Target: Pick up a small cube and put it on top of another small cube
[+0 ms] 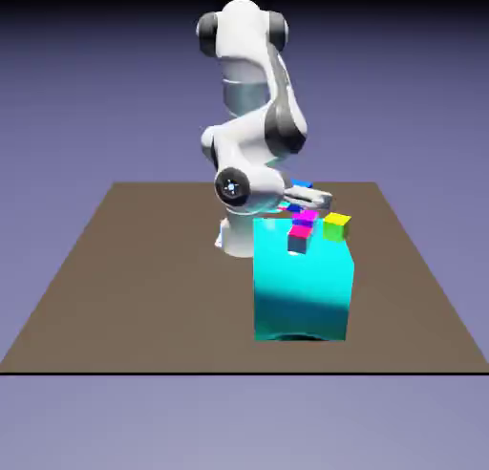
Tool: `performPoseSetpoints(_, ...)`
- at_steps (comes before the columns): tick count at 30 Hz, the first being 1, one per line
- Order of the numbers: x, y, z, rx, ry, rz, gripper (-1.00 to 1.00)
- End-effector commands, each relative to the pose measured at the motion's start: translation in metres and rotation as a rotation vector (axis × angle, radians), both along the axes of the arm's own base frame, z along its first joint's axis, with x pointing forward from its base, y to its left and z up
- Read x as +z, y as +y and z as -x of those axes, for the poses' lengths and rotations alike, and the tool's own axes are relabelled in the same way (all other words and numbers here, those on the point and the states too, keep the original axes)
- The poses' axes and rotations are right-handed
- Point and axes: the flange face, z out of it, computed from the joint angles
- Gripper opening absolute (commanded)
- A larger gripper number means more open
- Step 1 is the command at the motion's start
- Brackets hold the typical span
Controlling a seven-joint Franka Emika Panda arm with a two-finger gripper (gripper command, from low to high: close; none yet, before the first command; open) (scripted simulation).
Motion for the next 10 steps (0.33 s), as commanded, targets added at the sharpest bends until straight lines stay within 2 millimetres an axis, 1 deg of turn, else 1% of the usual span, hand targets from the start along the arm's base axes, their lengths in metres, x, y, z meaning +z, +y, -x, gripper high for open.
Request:
performPoseSetpoints(1,-0.008,0.006,0.009,0.003,0.0,0.001,-1.0)
performPoseSetpoints(3,-0.023,0.013,0.024,0.003,0.0,0.002,-1.0)
performPoseSetpoints(4,-0.023,0.013,0.024,0.003,0.0,0.002,1.0)
performPoseSetpoints(5,-0.023,0.013,0.024,0.003,0.0,0.002,1.0)
performPoseSetpoints(10,0.016,-0.01,-0.016,0.003,0.0,0.002,1.0)
